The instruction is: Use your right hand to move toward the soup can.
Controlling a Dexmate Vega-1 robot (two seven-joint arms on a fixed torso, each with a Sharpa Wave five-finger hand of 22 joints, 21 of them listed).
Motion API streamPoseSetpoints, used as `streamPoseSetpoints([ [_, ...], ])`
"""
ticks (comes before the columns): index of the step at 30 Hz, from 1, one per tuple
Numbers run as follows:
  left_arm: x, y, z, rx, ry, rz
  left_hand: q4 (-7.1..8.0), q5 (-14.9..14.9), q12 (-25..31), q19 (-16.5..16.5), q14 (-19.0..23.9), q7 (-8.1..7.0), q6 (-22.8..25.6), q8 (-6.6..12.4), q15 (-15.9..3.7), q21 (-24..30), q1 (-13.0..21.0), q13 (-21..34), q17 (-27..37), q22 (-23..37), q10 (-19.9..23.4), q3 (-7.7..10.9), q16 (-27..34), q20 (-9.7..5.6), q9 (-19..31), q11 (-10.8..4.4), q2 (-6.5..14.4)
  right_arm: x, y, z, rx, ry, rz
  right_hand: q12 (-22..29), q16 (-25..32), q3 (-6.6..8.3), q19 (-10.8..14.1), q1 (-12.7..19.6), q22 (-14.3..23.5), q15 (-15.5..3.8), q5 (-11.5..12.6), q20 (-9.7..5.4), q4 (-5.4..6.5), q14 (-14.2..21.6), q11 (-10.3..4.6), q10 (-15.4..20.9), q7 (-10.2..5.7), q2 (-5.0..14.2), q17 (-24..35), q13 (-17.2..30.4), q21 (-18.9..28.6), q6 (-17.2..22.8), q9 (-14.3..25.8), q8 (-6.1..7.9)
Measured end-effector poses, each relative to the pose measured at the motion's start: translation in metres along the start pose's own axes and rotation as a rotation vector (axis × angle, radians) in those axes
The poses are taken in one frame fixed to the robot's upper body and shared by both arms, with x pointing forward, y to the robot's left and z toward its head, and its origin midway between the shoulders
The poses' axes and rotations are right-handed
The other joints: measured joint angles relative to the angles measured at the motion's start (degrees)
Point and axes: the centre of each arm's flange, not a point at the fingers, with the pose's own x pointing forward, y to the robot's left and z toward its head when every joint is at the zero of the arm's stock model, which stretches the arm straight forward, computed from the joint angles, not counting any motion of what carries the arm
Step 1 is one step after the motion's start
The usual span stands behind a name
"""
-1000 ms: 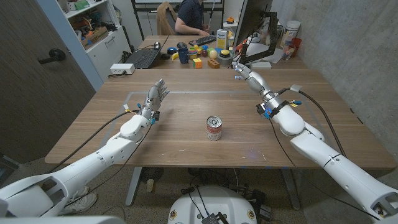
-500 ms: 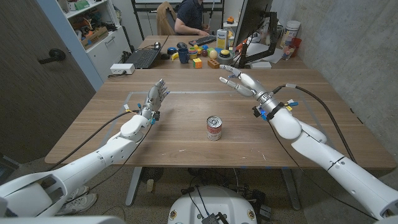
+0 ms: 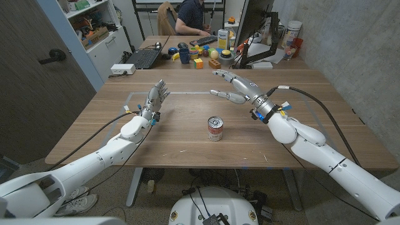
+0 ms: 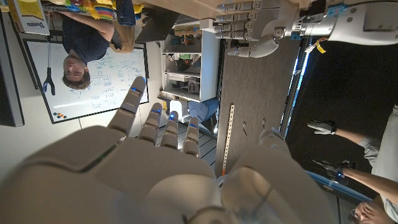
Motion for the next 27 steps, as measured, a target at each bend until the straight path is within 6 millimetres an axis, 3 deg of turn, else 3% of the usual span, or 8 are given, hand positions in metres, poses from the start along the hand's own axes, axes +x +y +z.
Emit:
streamPoseSetpoints([
  [7,-0.002,0.000,-0.002,-0.004,0.004,0.001,0.23,0.0,0.0,0.0,0.0,0.00,0.0,0.00,0.00,0.0,-0.2,0.0,0.0,0.0,0.0,-0.23,0.0,0.00,0.0,0.00,-0.2,0.004,0.007,0.014,-0.138,-0.034,0.041,0.0,-0.5,-0.78,1.2,1.9,-0.1,-0.53,0.6,-0.05,-1.11,-0.3,-1.23,-0.6,-0.98,-1.44,0.0,0.0,-0.6,-0.9,0.0,-0.05],
  [16,-0.004,0.002,-0.004,-0.012,0.007,0.008,0.23,0.2,0.0,0.0,0.0,0.00,0.0,0.00,0.00,0.0,-0.2,0.0,0.0,0.0,0.0,-0.23,0.0,0.00,0.0,0.00,-0.2,0.007,0.020,0.024,-0.276,-0.053,0.121,-0.4,-0.9,-1.01,1.4,3.2,-0.1,-0.83,1.4,0.14,-1.81,-0.6,-2.15,-1.5,-1.24,-1.67,0.0,0.0,-1.5,-2.2,0.3,-0.47],
  [27,-0.006,0.003,-0.006,-0.017,0.011,0.011,0.22,0.2,0.0,0.0,0.0,0.00,0.0,0.00,0.00,0.0,-0.5,0.0,0.0,0.0,0.0,-0.22,0.0,0.00,0.0,0.00,-0.1,0.005,0.037,0.024,-0.342,-0.044,0.217,-0.4,-1.4,-1.49,1.4,4.0,-0.1,-1.03,2.2,0.14,-2.29,-0.4,-2.80,-2.2,-4.02,-1.38,0.0,0.0,-2.3,-2.1,0.3,-0.46],
])
